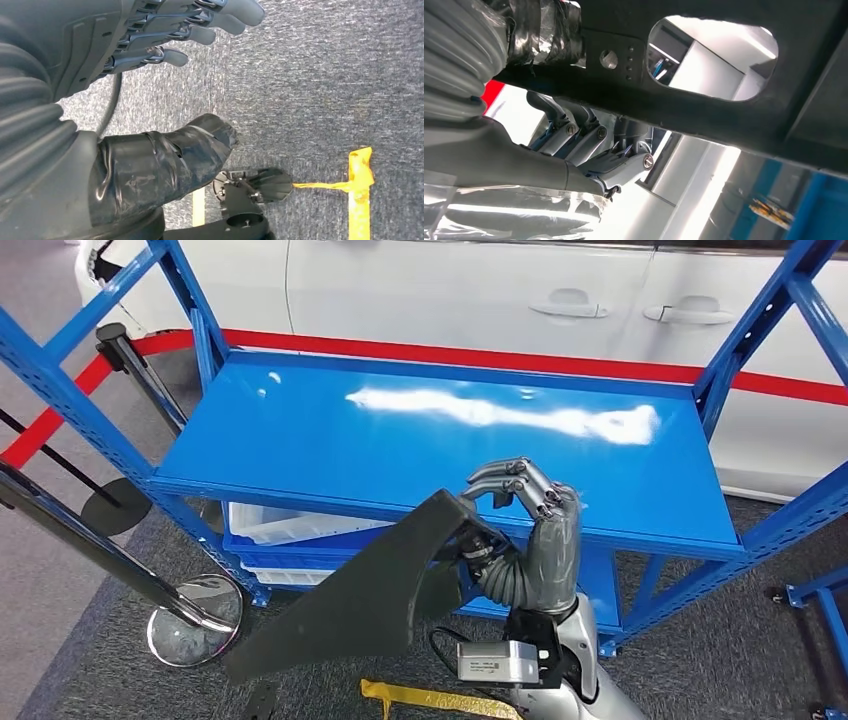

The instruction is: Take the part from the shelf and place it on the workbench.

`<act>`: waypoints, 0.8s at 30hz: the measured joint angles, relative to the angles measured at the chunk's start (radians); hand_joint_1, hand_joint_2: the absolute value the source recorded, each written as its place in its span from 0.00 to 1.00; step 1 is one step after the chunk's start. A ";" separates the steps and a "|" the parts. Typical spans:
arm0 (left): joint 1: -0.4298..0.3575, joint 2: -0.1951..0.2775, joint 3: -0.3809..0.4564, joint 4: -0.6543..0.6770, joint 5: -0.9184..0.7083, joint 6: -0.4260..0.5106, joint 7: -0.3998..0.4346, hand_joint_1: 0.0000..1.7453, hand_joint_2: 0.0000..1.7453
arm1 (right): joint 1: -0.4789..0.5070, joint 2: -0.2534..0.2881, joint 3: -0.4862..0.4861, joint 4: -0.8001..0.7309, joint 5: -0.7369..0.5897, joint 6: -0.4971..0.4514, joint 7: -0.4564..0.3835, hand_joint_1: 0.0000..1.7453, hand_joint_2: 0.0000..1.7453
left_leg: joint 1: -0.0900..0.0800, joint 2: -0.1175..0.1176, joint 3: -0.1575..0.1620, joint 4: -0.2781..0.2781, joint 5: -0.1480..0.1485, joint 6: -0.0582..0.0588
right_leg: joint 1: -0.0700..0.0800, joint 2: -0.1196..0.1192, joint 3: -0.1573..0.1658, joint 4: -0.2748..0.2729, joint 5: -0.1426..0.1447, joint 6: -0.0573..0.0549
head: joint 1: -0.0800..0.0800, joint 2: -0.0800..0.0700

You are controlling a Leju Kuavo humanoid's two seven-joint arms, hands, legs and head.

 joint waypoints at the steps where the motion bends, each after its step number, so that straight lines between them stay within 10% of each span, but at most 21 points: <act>1: 0.002 0.001 0.000 0.000 0.000 -0.001 0.001 0.00 1.00 | 0.002 -0.001 0.000 -0.001 -0.001 0.000 -0.002 1.00 1.00 | 0.002 -0.001 -0.002 -0.001 0.009 -0.006 | 0.001 0.000 -0.010 0.000 0.008 -0.009 | 0.000 0.000; 3: 0.005 0.003 0.000 0.000 0.002 -0.003 0.000 0.00 1.00 | 0.003 -0.001 0.002 -0.002 -0.001 0.000 -0.006 1.00 1.00 | 0.007 -0.003 -0.018 0.014 -0.012 -0.016 | 0.001 -0.005 -0.027 -0.004 0.028 -0.027 | 0.001 0.000; 6: 0.009 0.003 -0.001 0.000 0.004 -0.006 -0.002 0.00 1.00 | 0.004 -0.001 0.004 -0.006 -0.003 0.000 -0.009 1.00 1.00 | 0.013 -0.003 -0.068 0.147 -0.153 -0.030 | 0.000 -0.009 -0.064 -0.007 0.063 -0.044 | -0.003 0.000; 8: 0.010 0.003 -0.002 0.000 0.004 -0.006 -0.005 0.00 1.00 | 0.005 -0.001 0.007 -0.007 -0.003 0.001 -0.010 1.00 1.00 | 0.014 -0.003 -0.079 0.251 -0.197 -0.033 | 0.004 -0.009 -0.096 -0.006 0.086 -0.046 | -0.004 0.000; 10: 0.009 0.004 -0.002 0.000 0.004 -0.006 -0.006 0.00 1.00 | 0.006 -0.001 0.009 -0.007 -0.003 0.001 -0.010 1.00 1.00 | 0.011 -0.004 -0.032 0.255 -0.155 -0.027 | 0.007 -0.009 -0.128 -0.003 0.109 -0.045 | -0.004 0.000; 12: 0.006 0.006 -0.002 0.000 0.005 -0.005 -0.007 0.00 1.00 | 0.007 -0.001 0.010 -0.007 -0.007 0.000 -0.012 1.00 1.00 | 0.004 -0.004 0.080 0.136 -0.124 -0.014 | 0.007 -0.009 -0.151 -0.001 0.129 -0.042 | -0.004 0.000; 15: -0.002 0.011 -0.002 0.000 0.007 -0.003 -0.008 0.00 1.00 | 0.005 -0.001 0.011 -0.009 -0.016 0.000 -0.018 1.00 1.00 | -0.007 -0.004 0.204 -0.040 -0.162 0.003 | 0.006 -0.013 -0.160 -0.002 0.151 -0.031 | -0.002 0.000; 24: 0.000 0.010 -0.003 0.000 0.012 -0.002 -0.007 0.00 1.00 | 0.003 -0.001 0.013 -0.009 -0.023 0.001 -0.023 1.00 1.00 | -0.006 -0.001 0.195 -0.061 -0.133 0.013 | 0.004 -0.013 -0.167 -0.004 0.151 -0.017 | -0.002 0.000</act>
